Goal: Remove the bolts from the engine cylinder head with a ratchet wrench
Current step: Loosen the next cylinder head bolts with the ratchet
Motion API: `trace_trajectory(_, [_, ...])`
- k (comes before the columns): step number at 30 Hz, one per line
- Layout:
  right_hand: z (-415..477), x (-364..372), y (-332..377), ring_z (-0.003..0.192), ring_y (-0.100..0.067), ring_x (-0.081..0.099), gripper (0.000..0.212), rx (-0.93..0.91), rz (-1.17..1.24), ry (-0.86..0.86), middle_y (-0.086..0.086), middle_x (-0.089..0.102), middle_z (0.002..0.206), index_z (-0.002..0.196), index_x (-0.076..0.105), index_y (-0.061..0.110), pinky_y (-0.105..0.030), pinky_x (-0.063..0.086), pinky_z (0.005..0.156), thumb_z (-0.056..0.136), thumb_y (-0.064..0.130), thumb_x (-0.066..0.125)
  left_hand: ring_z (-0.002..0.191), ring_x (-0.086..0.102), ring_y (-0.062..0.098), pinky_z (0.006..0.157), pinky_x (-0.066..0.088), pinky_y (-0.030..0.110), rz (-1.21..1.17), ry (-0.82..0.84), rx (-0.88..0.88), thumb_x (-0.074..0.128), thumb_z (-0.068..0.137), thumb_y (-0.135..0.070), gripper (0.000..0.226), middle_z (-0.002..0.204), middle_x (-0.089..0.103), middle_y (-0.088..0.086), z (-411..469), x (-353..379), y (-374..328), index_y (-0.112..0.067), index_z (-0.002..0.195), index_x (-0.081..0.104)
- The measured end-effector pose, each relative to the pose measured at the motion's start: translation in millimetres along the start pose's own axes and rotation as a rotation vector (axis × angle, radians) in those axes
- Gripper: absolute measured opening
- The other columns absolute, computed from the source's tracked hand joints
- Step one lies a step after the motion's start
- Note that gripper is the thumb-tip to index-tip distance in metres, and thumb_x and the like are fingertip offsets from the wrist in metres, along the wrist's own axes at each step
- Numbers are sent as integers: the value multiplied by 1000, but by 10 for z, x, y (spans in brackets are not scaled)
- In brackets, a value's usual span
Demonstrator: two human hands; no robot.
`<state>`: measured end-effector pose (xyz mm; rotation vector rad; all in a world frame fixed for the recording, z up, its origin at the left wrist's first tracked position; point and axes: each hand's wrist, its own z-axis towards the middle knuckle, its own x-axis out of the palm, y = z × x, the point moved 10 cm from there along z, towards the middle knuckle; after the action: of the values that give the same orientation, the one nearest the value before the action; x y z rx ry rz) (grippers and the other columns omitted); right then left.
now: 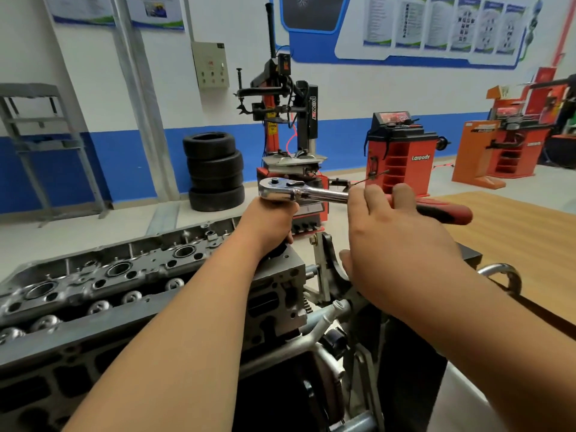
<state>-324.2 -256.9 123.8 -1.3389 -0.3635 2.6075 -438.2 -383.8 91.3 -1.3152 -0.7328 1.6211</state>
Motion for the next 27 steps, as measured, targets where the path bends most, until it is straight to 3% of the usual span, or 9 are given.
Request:
trace_trajectory(3, [199, -40, 74, 112, -28, 38, 55, -92, 162, -40, -8, 43, 124, 132, 28, 12, -30, 32, 62, 89, 32, 54, 52, 60, 18, 78, 50, 39, -14, -1, 0, 46, 92, -17, 31, 40, 54, -1, 5, 4, 15, -15, 62, 52])
trace_trajectory(5, [551, 119, 58, 103, -24, 43, 36, -114, 331, 27, -6, 49, 114, 118, 39, 16, -30, 33, 69, 89, 29, 56, 50, 61, 16, 69, 46, 34, -28, -15, -4, 49, 92, -20, 30, 42, 56, -1, 23, -5, 44, -16, 62, 55])
trace_trajectory(8, [1133, 371, 203, 90, -19, 49, 10, -164, 677, 75, 1, 54, 93, 96, 50, 19, -23, 36, 64, 90, 20, 58, 50, 62, 16, 68, 47, 35, -58, -16, 16, 55, 90, -24, 34, 42, 54, -4, 61, -16, 54, -22, 56, 55])
trace_trajectory(10, [1461, 481, 450, 88, -20, 54, 12, -216, 820, 83, -1, 61, 94, 100, 61, 15, -25, 43, 70, 89, 15, 60, 51, 60, 18, 71, 50, 38, -121, 4, 19, 58, 90, -25, 38, 45, 56, -2, 89, -30, 70, -20, 52, 57])
trace_trajectory(12, [1687, 563, 784, 87, -17, 56, 17, -303, 884, 131, 0, 62, 94, 102, 65, 14, -27, 46, 75, 86, 11, 61, 50, 57, 17, 63, 49, 34, -196, 21, -2, 60, 90, -27, 30, 52, 59, 2, 97, -54, 107, -16, 62, 60])
trace_trajectory(16, [1852, 622, 989, 81, -10, 52, 10, -306, 1063, 68, 11, 54, 82, 87, 60, 21, -12, 34, 64, 86, 11, 64, 44, 53, 19, 56, 46, 30, -249, 31, -36, 59, 90, -20, 29, 48, 53, 4, 114, -50, 142, -11, 63, 55])
trace_trajectory(19, [1787, 605, 926, 81, -10, 52, 12, -306, 1082, 23, 9, 55, 84, 84, 60, 22, -10, 35, 65, 85, 11, 64, 40, 44, 16, 53, 42, 32, -245, 16, -57, 56, 90, -15, 28, 43, 43, -2, 142, -28, 168, -13, 63, 48])
trace_trajectory(21, [1718, 577, 833, 83, -12, 53, 11, -293, 1034, 34, 5, 58, 88, 90, 64, 17, -16, 40, 70, 83, 8, 63, 38, 39, 16, 53, 37, 34, -251, 4, -47, 54, 88, -13, 26, 40, 40, -4, 151, -15, 166, -14, 63, 46])
trace_trajectory(27, [1158, 450, 199, 107, -24, 44, 30, -17, 616, 71, -6, 53, 111, 118, 50, 16, -35, 42, 81, 89, 24, 56, 41, 41, 18, 57, 37, 36, -224, -18, -17, 56, 85, -18, 23, 41, 45, -4, 90, -11, 93, -18, 63, 55])
